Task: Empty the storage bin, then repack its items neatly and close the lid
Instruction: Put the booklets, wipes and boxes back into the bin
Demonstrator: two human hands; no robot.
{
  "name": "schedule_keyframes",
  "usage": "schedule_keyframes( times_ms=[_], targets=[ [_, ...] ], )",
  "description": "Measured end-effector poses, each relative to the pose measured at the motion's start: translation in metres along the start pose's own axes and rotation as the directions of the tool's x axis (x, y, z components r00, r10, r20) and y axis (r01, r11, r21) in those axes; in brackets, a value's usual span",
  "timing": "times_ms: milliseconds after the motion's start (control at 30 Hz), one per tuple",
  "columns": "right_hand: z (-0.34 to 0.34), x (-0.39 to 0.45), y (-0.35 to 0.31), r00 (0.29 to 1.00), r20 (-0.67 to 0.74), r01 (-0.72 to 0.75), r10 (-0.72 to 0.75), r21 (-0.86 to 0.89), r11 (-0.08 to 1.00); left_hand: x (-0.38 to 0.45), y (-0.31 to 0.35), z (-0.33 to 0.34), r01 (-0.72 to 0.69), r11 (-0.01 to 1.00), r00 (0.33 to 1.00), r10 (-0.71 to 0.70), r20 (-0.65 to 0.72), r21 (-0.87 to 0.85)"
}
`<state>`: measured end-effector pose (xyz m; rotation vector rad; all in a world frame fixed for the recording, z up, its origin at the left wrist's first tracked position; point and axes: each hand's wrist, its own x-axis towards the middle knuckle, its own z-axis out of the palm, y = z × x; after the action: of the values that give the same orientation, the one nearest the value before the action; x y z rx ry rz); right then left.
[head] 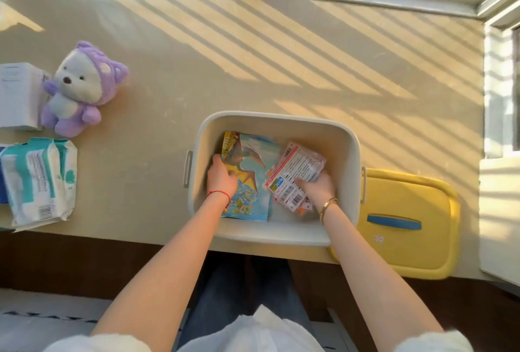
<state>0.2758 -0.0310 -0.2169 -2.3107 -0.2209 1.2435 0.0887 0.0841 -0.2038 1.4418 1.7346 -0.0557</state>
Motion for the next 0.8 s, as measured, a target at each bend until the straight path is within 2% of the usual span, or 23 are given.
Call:
schedule_keyframes(
  times_ms=[133,267,400,467,567,667,800],
  targets=[
    [-0.002,-0.005,0.001,0.996,-0.082,0.026,-0.044,-0.201,0.979,-0.005,-0.002,-0.004,-0.059,0.997,0.998,0.060,-0.007,0.055],
    [-0.003,-0.024,-0.007,0.981,-0.147,0.052,-0.127,-0.429,0.902,-0.026,0.002,-0.017,-0.166,0.963,0.984,0.175,-0.024,0.214],
    [-0.017,-0.064,-0.017,0.934,-0.239,0.127,-0.266,-0.473,0.872,-0.063,0.009,-0.045,-0.309,0.913,0.941,0.335,-0.056,0.267],
    [-0.029,-0.087,-0.023,0.878,-0.257,0.218,-0.404,-0.537,0.815,-0.084,0.009,-0.064,-0.370,0.898,0.915,0.396,-0.071,0.238],
    [-0.048,-0.118,-0.031,0.771,-0.186,0.424,-0.609,-0.564,0.709,-0.114,0.004,-0.092,-0.451,0.856,0.865,0.489,-0.111,0.251],
    [-0.068,-0.152,-0.041,0.676,-0.091,0.574,-0.732,-0.557,0.600,-0.148,-0.008,-0.122,-0.513,0.806,0.807,0.570,-0.154,0.297],
    [-0.084,-0.188,-0.051,0.570,-0.019,0.662,-0.821,-0.581,0.473,-0.189,-0.033,-0.155,-0.529,0.784,0.761,0.607,-0.226,0.325]
  ],
)
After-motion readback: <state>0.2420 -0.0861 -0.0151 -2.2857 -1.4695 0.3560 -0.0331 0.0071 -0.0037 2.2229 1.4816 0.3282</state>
